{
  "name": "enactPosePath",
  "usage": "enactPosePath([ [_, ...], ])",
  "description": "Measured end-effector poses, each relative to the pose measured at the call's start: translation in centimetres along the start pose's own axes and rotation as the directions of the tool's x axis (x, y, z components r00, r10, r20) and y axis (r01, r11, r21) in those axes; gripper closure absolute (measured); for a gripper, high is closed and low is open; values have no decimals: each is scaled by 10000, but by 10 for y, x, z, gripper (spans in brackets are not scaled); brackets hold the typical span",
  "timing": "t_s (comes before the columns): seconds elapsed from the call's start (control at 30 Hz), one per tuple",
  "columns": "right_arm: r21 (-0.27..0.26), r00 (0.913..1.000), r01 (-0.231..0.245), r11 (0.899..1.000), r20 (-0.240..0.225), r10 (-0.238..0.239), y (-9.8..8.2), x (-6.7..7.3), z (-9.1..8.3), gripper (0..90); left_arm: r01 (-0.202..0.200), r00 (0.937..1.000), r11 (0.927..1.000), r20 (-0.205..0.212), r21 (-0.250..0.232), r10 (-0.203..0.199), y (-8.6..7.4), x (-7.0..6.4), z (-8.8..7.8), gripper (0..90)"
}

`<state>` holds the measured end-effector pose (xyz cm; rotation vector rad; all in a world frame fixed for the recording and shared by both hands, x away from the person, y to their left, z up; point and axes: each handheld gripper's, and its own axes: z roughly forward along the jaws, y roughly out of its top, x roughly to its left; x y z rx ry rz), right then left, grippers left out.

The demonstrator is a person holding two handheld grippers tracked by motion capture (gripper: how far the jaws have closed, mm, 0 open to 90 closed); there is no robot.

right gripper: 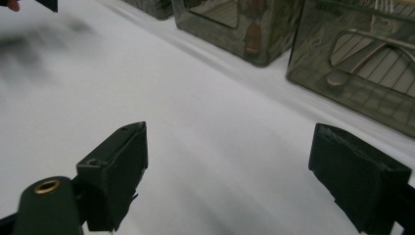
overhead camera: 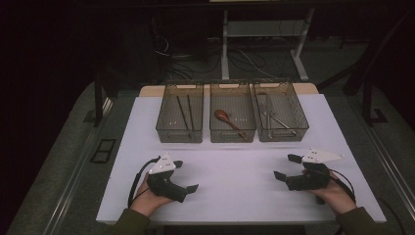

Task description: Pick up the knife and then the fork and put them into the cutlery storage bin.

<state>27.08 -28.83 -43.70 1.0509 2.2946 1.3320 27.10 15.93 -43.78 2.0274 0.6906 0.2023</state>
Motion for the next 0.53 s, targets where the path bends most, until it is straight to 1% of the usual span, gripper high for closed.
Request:
enactPosePath([
  [0.07, 4, 10000, 65, 10000, -2, -65, -3, 1, -1, 138, -19, 10000, 10000, 1, -1, 19, 0, 0, 0, 0],
  [0.17, -17, 10000, -44, 10000, 17, 44, -6, 2, -4, 138, -46, 10000, 10000, 4, 23, 46, 0, 0, -1, 0],
  [0.3, -144, 9998, -22, 9999, 196, 25, -12, 0, -7, 138, -50, 10000, 10000, 14, 1, 50, 0, 0, -2, 0],
  [0.37, -122, 9998, -114, 9999, 165, 116, -15, -1, -8, 138, -43, 10000, 10000, 3, 2, 43, 0, 1, -2, 0],
  [0.53, -65, 9998, -58, 10000, 173, 59, -17, -2, -7, 138, -70, 9999, 10000, -95, 33, 70, 0, 1, -2, 0],
])
